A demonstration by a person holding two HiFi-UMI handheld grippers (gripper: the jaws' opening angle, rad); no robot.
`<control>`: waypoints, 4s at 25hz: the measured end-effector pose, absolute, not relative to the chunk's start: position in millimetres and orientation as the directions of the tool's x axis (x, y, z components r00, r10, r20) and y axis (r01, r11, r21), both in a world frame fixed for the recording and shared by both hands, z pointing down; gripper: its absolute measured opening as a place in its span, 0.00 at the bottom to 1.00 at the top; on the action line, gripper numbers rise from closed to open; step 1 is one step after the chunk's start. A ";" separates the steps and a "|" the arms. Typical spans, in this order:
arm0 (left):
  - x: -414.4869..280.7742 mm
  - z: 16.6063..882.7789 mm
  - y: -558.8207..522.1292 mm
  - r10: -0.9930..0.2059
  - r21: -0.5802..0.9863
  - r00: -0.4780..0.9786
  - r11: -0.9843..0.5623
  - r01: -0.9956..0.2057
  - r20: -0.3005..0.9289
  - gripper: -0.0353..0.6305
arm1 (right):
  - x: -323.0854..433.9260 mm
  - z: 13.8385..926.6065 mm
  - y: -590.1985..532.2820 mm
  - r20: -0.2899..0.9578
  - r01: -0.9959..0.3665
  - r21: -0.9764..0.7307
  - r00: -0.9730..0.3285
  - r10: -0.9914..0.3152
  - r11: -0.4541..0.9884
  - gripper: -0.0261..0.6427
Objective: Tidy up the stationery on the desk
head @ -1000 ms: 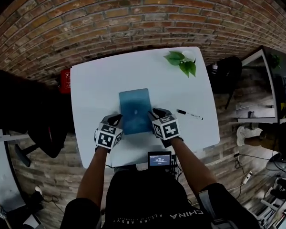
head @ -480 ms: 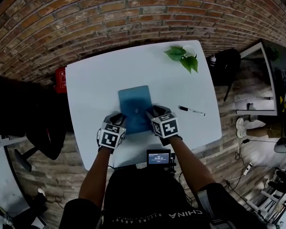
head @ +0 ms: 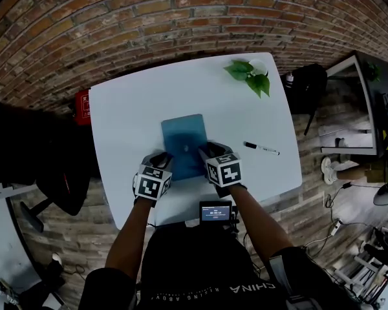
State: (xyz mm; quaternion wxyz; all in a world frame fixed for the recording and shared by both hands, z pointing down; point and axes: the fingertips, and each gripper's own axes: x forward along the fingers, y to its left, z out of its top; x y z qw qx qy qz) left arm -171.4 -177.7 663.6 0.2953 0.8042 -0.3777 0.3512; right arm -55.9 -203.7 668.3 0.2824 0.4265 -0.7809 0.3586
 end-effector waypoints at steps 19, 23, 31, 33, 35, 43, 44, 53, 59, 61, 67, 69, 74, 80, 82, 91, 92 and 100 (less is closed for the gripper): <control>-174.8 664.3 -176.9 -0.405 0.206 0.468 -0.543 -0.814 0.786 0.21 | -57.6 624.0 -198.2 0.707 -0.848 -0.286 -0.501 -0.499 0.446 0.14; -176.8 663.8 -176.5 -0.413 0.212 0.472 -0.535 -0.818 0.779 0.21 | -65.0 604.5 -196.4 0.685 -0.832 -0.278 -0.522 -0.508 0.481 0.12; -182.2 660.5 -176.0 -0.420 0.244 0.492 -0.517 -0.821 0.763 0.21 | -90.7 567.9 -191.7 0.643 -0.785 -0.261 -0.575 -0.506 0.561 0.11; -183.7 659.3 -176.3 -0.421 0.254 0.498 -0.512 -0.821 0.758 0.21 | -96.8 561.5 -190.9 0.636 -0.777 -0.251 -0.582 -0.506 0.578 0.12; -184.6 658.7 -176.2 -0.421 0.264 0.503 -0.507 -0.820 0.755 0.21 | -101.7 556.9 -190.0 0.632 -0.770 -0.243 -0.587 -0.506 0.590 0.12; -179.3 642.9 -169.2 -0.418 0.345 0.574 -0.505 -0.791 0.704 0.23 | -119.6 544.0 -187.4 0.617 -0.743 -0.241 -0.614 -0.493 0.625 0.12; -177.2 638.5 -167.8 -0.420 0.357 0.587 -0.507 -0.784 0.692 0.24 | -121.6 543.0 -187.4 0.615 -0.739 -0.241 -0.618 -0.490 0.629 0.12; -150.2 584.7 -146.1 -0.419 0.445 0.690 -0.545 -0.711 0.590 0.26 | -132.3 536.2 -185.5 0.598 -0.708 -0.263 -0.653 -0.465 0.655 0.12; -147.0 554.2 -136.2 -0.421 0.460 0.710 -0.553 -0.694 0.565 0.28 | -142.7 532.3 -184.2 0.582 -0.678 -0.278 -0.683 -0.442 0.681 0.12; -149.0 546.7 -134.1 -0.421 0.466 0.709 -0.546 -0.696 0.566 0.29 | -147.6 531.0 -183.9 0.576 -0.666 -0.282 -0.694 -0.433 0.691 0.12; -150.9 528.6 -128.5 -0.403 0.472 0.700 -0.531 -0.703 0.589 0.33 | -162.5 525.4 -181.1 0.554 -0.626 -0.291 -0.727 -0.405 0.724 0.12; -151.1 529.4 -128.2 -0.392 0.455 0.681 -0.528 -0.717 0.619 0.34 | -167.8 524.0 -180.3 0.547 -0.611 -0.298 -0.739 -0.394 0.733 0.12; -151.8 538.5 -129.8 -0.386 0.408 0.615 -0.494 -0.768 0.688 0.35 | -181.2 521.6 -178.4 0.530 -0.574 -0.312 -0.767 -0.363 0.757 0.13; -161.3 544.1 -133.5 -0.394 0.370 0.542 -0.433 -0.822 0.743 0.35 | -190.7 519.2 -177.4 0.517 -0.539 -0.317 -0.788 -0.334 0.780 0.13; -164.7 544.2 -133.0 -0.392 0.384 0.541 -0.411 -0.827 0.744 0.33 | -193.7 518.8 -176.6 0.513 -0.528 -0.317 -0.794 -0.326 0.788 0.13; -185.0 542.9 -133.1 -0.440 0.429 0.531 -0.315 -0.847 0.724 0.21 | -189.6 520.1 -181.0 0.501 -0.548 -0.301 -0.787 -0.360 0.780 0.12; -187.4 543.0 -133.0 -0.443 0.430 0.528 -0.309 -0.848 0.724 0.21 | -187.0 521.9 -181.7 0.504 -0.558 -0.301 -0.782 -0.367 0.774 0.12; -196.0 541.4 -132.8 -0.469 0.474 0.548 -0.276 -0.836 0.693 0.13 | -172.0 535.2 -178.8 0.541 -0.593 -0.297 -0.750 -0.381 0.748 0.12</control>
